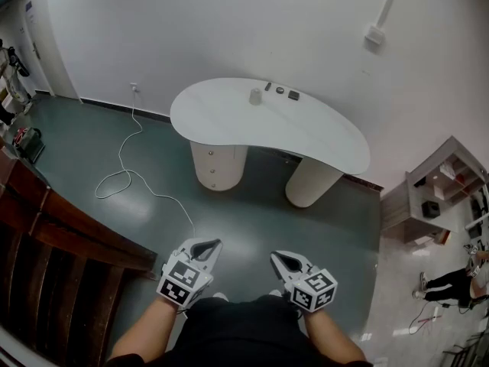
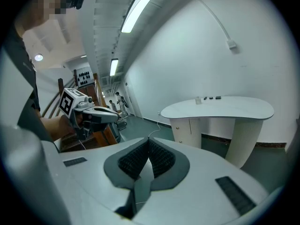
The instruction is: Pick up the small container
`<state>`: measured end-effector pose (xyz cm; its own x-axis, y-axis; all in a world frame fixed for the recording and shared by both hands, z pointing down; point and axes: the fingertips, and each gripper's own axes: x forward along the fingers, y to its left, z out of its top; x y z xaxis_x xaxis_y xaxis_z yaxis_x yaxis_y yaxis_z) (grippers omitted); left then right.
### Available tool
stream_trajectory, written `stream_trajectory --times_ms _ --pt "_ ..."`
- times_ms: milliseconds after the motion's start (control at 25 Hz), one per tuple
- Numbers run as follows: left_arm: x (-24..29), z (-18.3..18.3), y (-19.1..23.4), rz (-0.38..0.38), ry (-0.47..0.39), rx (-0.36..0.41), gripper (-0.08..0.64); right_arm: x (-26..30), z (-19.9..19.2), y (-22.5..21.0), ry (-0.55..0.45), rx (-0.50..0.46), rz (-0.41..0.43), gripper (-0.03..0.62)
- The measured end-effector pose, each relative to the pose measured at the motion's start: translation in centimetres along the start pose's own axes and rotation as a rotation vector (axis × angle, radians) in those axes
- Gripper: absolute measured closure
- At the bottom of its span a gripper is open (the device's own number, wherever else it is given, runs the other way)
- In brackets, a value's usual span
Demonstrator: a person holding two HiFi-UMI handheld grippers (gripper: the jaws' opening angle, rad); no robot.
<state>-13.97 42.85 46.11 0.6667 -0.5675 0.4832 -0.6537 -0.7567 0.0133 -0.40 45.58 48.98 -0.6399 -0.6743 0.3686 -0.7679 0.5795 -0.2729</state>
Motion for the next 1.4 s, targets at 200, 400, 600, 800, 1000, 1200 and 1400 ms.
stream_trajectory --times_ms 200,400,600,800,1000,1200,1400 --pt "-0.8 -1.9 1.7 -0.008 0.031 0.030 0.543 0.9 -0.9 0.9 0.020 0.020 -0.028 0.598" --pt "-0.7 -2.4 2.9 -0.022 0.000 -0.057 0.543 1.2 -1.0 0.7 0.043 0.017 -0.047 0.598" --pt "0.9 -3.1 2.6 -0.024 0.026 -0.015 0.543 2.0 -0.5 -0.1 0.042 0.012 -0.042 0.598" --pt "3.1 -2.2 3.1 -0.027 0.031 -0.005 0.543 3.5 0.4 -2.5 0.023 0.030 -0.028 0.598" --pt "6.7 0.8 5.4 -0.011 0.025 -0.002 0.543 5.9 3.3 -6.6 0.003 0.021 -0.008 0.598" --pt "10.9 4.3 8.2 0.004 0.013 -0.005 0.543 8.2 7.0 -11.6 -0.016 0.001 0.003 0.598" --pt "14.7 7.8 10.8 0.038 0.002 -0.005 0.543 10.0 10.4 -16.5 -0.024 -0.024 0.015 0.598"
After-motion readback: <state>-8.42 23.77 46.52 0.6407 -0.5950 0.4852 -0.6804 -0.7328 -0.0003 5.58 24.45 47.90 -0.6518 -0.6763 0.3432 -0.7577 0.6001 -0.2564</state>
